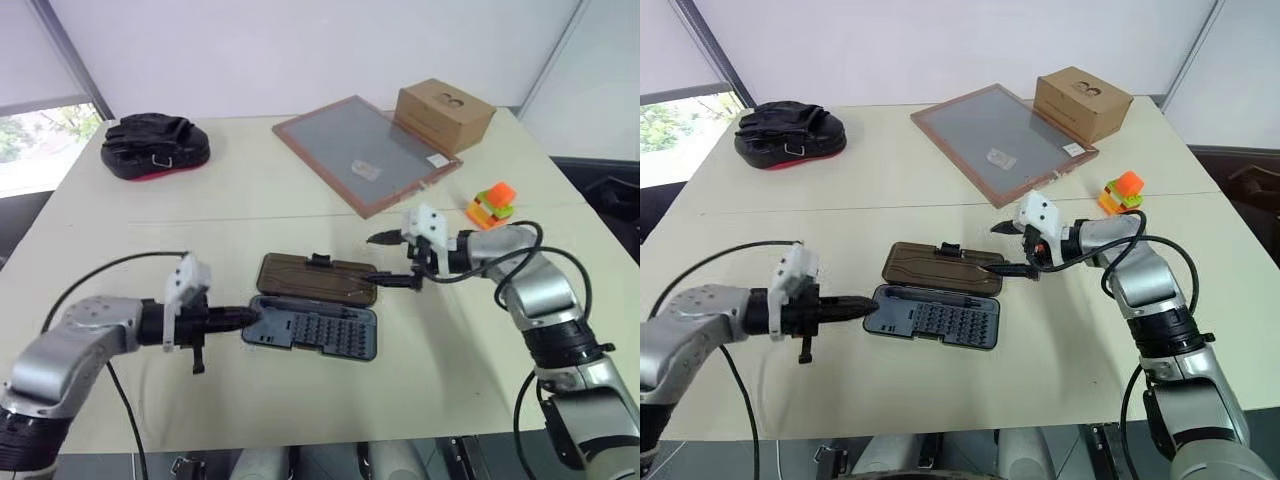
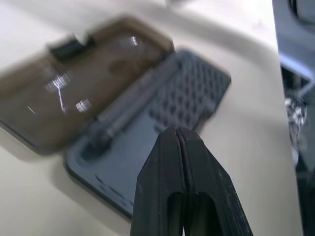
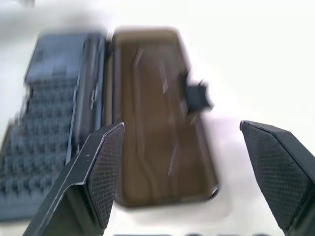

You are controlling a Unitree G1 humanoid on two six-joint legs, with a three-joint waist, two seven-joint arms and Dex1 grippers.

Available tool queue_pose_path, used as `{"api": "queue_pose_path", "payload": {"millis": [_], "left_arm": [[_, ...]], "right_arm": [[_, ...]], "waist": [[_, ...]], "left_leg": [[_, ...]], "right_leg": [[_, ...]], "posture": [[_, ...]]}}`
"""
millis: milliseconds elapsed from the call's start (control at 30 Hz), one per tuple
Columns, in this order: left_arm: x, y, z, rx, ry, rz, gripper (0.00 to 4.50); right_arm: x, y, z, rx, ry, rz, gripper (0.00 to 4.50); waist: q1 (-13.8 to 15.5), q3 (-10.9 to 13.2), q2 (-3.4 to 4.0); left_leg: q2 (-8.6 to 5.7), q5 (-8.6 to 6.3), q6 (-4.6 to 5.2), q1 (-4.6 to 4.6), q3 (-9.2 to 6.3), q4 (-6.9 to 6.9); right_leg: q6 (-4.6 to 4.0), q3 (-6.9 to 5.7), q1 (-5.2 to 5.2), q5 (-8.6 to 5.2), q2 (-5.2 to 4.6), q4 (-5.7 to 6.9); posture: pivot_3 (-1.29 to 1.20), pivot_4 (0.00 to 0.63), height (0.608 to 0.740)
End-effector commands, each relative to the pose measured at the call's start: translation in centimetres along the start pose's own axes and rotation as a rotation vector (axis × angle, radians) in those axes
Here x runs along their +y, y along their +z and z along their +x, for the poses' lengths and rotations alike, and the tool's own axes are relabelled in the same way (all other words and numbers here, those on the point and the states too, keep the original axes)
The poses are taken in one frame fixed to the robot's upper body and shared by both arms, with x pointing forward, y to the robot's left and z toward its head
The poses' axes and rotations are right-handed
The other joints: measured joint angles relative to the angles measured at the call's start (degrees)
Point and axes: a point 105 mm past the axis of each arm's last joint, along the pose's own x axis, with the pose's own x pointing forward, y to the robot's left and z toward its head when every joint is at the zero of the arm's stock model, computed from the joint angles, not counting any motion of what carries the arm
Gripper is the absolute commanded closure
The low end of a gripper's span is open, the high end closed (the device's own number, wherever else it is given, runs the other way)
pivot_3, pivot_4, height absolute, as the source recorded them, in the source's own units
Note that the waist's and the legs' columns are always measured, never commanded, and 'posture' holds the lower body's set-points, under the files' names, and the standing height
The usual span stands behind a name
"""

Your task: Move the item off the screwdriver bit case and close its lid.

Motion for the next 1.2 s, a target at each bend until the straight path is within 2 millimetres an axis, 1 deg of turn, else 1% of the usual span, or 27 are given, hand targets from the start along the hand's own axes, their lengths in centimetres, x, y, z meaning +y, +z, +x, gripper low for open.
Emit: {"api": "queue_pose_path", "payload": {"millis": [33, 133, 200, 233, 333, 400, 500, 600, 633, 667, 733, 867, 1033, 1133, 1200], "left_arm": [[-0.3, -1.1, 0.5, 0.050, -0.022, 0.067, 4.50], [0.2, -2.4, 1.0, 0.082, -0.005, 0.100, 4.50], [1.2, -1.8, 1.5, -0.002, 0.053, 0.077, 4.50], [1.5, -1.9, 1.6, -0.018, 0.067, 0.062, 4.50], [1.5, -3.7, 1.9, 0.050, 0.064, 0.093, 4.50], [1.6, -4.2, 2.0, 0.051, 0.067, 0.080, 4.50], [1.5, -4.0, 2.3, 0.016, 0.068, 0.048, 4.50], [1.2, -2.4, 2.4, -0.050, 0.054, 0.012, 4.50], [1.3, -1.9, 2.4, -0.065, 0.062, 0.009, 4.50], [1.6, -1.9, 2.2, -0.051, 0.075, 0.018, 4.50], [2.2, -2.3, 2.0, -0.012, 0.100, 0.031, 4.50], [2.1, -3.9, 2.2, 0.085, 0.090, 0.063, 4.50], [1.9, -4.8, 2.6, 0.098, 0.087, 0.046, 4.50], [1.7, -5.2, 2.6, 0.093, 0.090, 0.040, 4.50], [1.7, -5.4, 2.4, 0.087, 0.096, 0.033, 4.50]], "right_arm": [[-0.3, 0.7, -0.1, -0.024, -0.037, -0.008, 0.59], [-0.5, 0.8, 0.1, -0.023, -0.050, -0.012, 0.59], [-0.6, 0.9, 0.2, -0.028, -0.053, -0.011, 0.59], [-0.6, 1.0, 0.3, -0.028, -0.054, -0.013, 0.59], [-0.7, 0.9, 0.4, -0.024, -0.055, -0.017, 0.59], [-0.8, 0.9, 0.6, -0.021, -0.053, -0.017, 0.59], [-0.8, 0.8, 1.1, -0.016, -0.037, -0.018, 0.59], [-1.0, 0.4, 1.4, -0.006, -0.033, -0.012, 0.59], [-1.0, 0.3, 1.5, -0.002, -0.032, -0.010, 0.59], [-1.1, 0.1, 1.7, 0.000, -0.032, -0.007, 0.59], [-1.3, 0.0, 2.1, 0.001, -0.032, -0.003, 0.59], [-2.0, -0.3, 3.0, 0.017, -0.049, -0.006, 0.59], [-3.0, -1.5, 5.2, 0.079, -0.092, 0.010, 0.59], [-3.0, -3.4, 5.8, 0.176, -0.073, -0.007, 0.59], [-2.9, -4.1, 5.9, 0.210, -0.057, -0.007, 0.59]], "waist": [[0.04, 0.00, 0.00], [0.10, 0.01, 0.01], [0.13, 0.01, 0.02], [0.18, 0.01, 0.01], [0.12, 0.01, 0.01], [0.05, 0.00, 0.02], [0.06, 0.00, 0.03], [0.04, 0.00, 0.03], [0.04, 0.00, 0.02], [0.08, 0.00, 0.02], [0.05, 0.00, 0.02], [-0.07, 0.00, 0.02], [-0.18, -0.01, 0.04], [-0.06, -0.01, 0.05], [-0.09, -0.04, 0.08]], "left_leg": [[-0.01, 0.00, 0.00, -0.01, 0.01, 0.00], [-0.02, -0.01, 0.01, -0.03, 0.03, -0.01], [-0.03, -0.01, 0.01, -0.04, 0.03, -0.01], [-0.03, -0.01, 0.01, -0.04, 0.03, -0.01], [-0.03, -0.01, 0.01, -0.05, 0.02, -0.01], [-0.03, 0.00, 0.01, -0.04, 0.04, -0.03], [-0.03, 0.00, 0.01, 0.00, 0.04, -0.04], [-0.03, 0.00, 0.02, 0.03, 0.04, -0.04], [-0.03, -0.01, 0.02, 0.03, 0.04, -0.04], [-0.03, -0.01, 0.02, 0.02, 0.03, -0.04], [-0.03, 0.00, 0.02, 0.02, 0.03, -0.04], [-0.03, 0.00, 0.01, 0.03, 0.04, -0.05], [-0.02, 0.02, -0.02, 0.11, 0.04, -0.13], [-0.03, 0.02, -0.03, 0.11, 0.04, -0.16], [-0.06, 0.02, -0.03, 0.11, 0.04, -0.19]], "right_leg": [[-0.02, 0.00, 0.00, -0.01, -0.01, -0.01], [0.00, 0.00, -0.03, 0.00, -0.04, -0.02], [0.03, 0.00, -0.04, 0.02, -0.05, -0.03], [0.04, -0.01, -0.04, 0.02, -0.06, -0.03], [0.06, -0.03, -0.05, 0.03, -0.06, -0.02], [0.06, -0.01, -0.05, 0.03, -0.06, -0.03], [0.06, -0.01, -0.03, 0.03, -0.07, -0.02], [0.05, -0.02, 0.01, 0.03, -0.06, -0.02], [0.06, -0.02, 0.00, 0.03, -0.06, -0.02], [0.06, -0.01, 0.00, 0.03, -0.06, -0.02], [0.06, -0.02, -0.01, 0.03, -0.05, -0.02], [0.06, -0.02, -0.01, 0.03, -0.03, -0.01], [0.06, -0.01, 0.01, 0.03, -0.02, 0.00], [0.05, 0.00, 0.00, 0.03, -0.03, -0.01], [0.05, 0.00, 0.00, 0.03, -0.04, -0.04]], "posture": [[0.00, 0.150, 0.740], [0.00, 0.150, 0.740], [0.00, 0.150, 0.740], [0.00, 0.150, 0.740], [0.00, 0.150, 0.740], [0.00, 0.150, 0.740], [0.00, 0.150, 0.740], [0.00, 0.150, 0.740], [0.00, 0.150, 0.740], [0.00, 0.150, 0.740], [0.00, 0.150, 0.740], [0.00, 0.150, 0.740], [0.00, 0.150, 0.740], [0.00, 0.150, 0.740], [0.00, 0.150, 0.740]]}}
